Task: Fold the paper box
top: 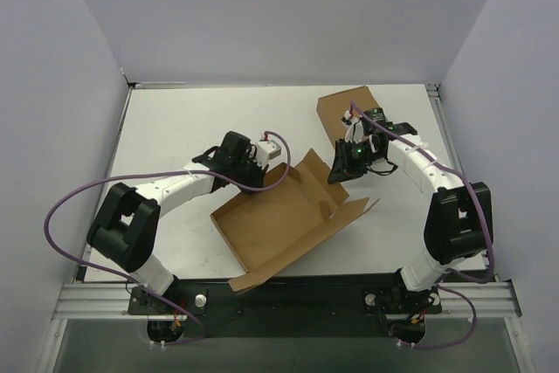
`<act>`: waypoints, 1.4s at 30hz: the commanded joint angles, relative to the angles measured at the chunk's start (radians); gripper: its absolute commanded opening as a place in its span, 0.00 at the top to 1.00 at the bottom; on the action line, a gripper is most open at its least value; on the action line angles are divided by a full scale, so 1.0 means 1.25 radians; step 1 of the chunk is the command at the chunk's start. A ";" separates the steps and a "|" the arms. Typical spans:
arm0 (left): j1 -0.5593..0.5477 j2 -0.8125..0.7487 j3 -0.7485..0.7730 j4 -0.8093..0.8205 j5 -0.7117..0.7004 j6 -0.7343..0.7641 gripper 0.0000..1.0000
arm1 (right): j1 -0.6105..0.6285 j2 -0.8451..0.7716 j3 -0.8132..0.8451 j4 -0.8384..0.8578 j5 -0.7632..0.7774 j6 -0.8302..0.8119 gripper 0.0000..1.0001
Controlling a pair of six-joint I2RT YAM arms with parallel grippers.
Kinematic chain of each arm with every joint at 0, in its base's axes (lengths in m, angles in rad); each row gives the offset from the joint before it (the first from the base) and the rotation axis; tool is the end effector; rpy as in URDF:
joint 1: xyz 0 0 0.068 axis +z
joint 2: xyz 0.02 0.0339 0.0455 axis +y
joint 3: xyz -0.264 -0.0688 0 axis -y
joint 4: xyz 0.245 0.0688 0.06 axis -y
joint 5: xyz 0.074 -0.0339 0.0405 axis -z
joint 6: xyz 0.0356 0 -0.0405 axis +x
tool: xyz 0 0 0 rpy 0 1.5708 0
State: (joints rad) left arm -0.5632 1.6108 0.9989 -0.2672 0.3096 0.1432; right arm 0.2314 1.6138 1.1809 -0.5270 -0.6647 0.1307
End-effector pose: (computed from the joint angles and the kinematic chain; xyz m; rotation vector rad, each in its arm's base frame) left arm 0.2770 -0.1877 0.2026 0.9850 2.2701 -0.5627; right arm 0.3234 0.0988 0.2454 -0.3958 2.4719 0.9862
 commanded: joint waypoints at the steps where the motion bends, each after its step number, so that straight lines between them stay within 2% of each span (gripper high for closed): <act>1: -0.007 -0.012 0.044 -0.017 0.019 -0.014 1.00 | 0.070 -0.043 0.071 -0.063 0.002 -0.005 0.86; 5: -0.012 -0.003 0.060 -0.045 0.011 -0.007 1.00 | 0.116 -0.045 0.096 -0.104 0.019 -0.014 0.84; 10: -0.022 -0.004 0.045 -0.034 -0.003 0.007 1.00 | 0.144 -0.023 0.113 -0.154 -0.025 -0.033 0.80; 12: -0.023 -0.014 0.026 -0.012 -0.017 0.020 1.00 | 0.136 -0.021 0.125 -0.169 -0.028 -0.021 0.71; 14: -0.023 -0.051 -0.016 0.031 -0.024 0.034 1.00 | 0.114 -0.032 0.149 -0.170 -0.035 0.000 0.58; 20: -0.029 -0.130 -0.043 0.063 -0.056 0.067 1.00 | -0.017 -0.064 0.220 -0.138 -0.104 0.064 0.43; 23: -0.048 -0.161 -0.064 0.085 -0.091 0.074 1.00 | -0.054 -0.063 0.221 -0.121 -0.108 0.071 0.41; 30: -0.070 -0.164 -0.057 0.070 -0.131 0.100 1.00 | -0.113 -0.049 0.084 -0.078 0.094 0.046 0.42; 32: -0.075 -0.169 -0.058 0.064 -0.138 0.104 1.00 | -0.133 -0.050 0.027 -0.033 0.107 0.048 0.42; 36: -0.091 -0.182 -0.060 0.055 -0.156 0.109 1.00 | -0.152 -0.037 -0.043 0.041 0.069 0.057 0.43; 42: -0.111 -0.173 -0.060 0.048 -0.168 0.105 1.00 | -0.109 0.046 -0.072 0.053 -0.082 0.002 0.45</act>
State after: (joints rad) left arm -0.6868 1.4220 0.9203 -0.2203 0.1101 0.2741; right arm 0.0532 1.6268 1.1103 -0.4816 -0.6407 0.1818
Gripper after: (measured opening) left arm 0.096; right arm 0.557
